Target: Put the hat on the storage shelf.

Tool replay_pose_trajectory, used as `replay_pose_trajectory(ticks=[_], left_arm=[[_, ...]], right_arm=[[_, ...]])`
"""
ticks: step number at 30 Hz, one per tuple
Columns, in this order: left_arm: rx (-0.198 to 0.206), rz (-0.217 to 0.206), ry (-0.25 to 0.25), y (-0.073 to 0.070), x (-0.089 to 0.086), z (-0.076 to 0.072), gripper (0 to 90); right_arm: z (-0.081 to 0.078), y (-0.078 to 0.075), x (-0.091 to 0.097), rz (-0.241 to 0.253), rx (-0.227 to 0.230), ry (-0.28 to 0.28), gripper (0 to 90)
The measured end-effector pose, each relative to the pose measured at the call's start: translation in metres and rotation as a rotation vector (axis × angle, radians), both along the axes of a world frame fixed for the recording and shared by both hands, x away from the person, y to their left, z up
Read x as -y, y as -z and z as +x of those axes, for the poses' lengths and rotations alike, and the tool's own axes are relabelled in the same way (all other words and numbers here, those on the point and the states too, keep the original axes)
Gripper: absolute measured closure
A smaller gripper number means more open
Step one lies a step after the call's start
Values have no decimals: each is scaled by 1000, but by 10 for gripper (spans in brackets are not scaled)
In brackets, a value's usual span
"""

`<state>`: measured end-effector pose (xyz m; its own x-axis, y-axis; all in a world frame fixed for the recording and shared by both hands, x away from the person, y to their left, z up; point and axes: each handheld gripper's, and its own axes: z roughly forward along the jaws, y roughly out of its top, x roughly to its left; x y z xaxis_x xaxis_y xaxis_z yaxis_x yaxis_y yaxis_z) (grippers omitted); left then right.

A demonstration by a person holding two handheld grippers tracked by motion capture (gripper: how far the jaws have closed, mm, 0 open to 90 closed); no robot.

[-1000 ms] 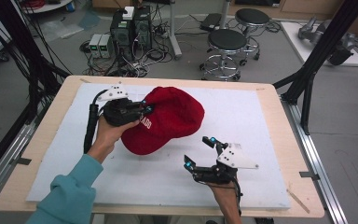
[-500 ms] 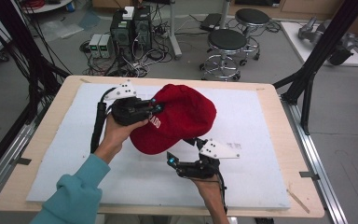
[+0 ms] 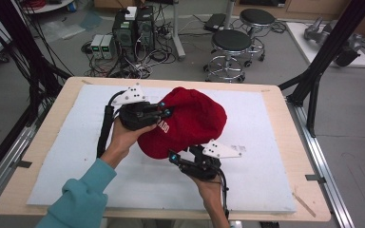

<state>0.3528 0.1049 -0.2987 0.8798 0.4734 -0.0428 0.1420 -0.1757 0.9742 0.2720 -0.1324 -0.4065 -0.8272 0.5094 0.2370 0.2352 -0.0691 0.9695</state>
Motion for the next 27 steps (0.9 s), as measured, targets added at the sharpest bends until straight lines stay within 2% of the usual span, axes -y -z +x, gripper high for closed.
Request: replay_pose_trajectory(ticks=[4,9,10,12,18,21,24,27], left_arm=[[6,-1,11,0,1,0,866],[9,3,22,0,1,-1,865],[9,3,22,0,1,-1,865],[8,6,30,1,1,-1,863],[-2,7,33,1,0,0,857],[5,23,36,0,-1,-1,835],[1,23,39,0,-1,-2,735],[-3,33,5,0,0,-2,473]], right_arm=[[0,-1,1,12,-12,-6,693],[3,0,2,23,-51,-22,778],[3,0,2,23,-51,-22,778],[3,-1,3,30,-48,-35,836],[2,-5,2,18,-37,-59,853],[1,-6,1,10,-31,-72,855],[0,-6,0,-5,-22,-68,856],[0,-6,-1,-31,-21,-57,856]])
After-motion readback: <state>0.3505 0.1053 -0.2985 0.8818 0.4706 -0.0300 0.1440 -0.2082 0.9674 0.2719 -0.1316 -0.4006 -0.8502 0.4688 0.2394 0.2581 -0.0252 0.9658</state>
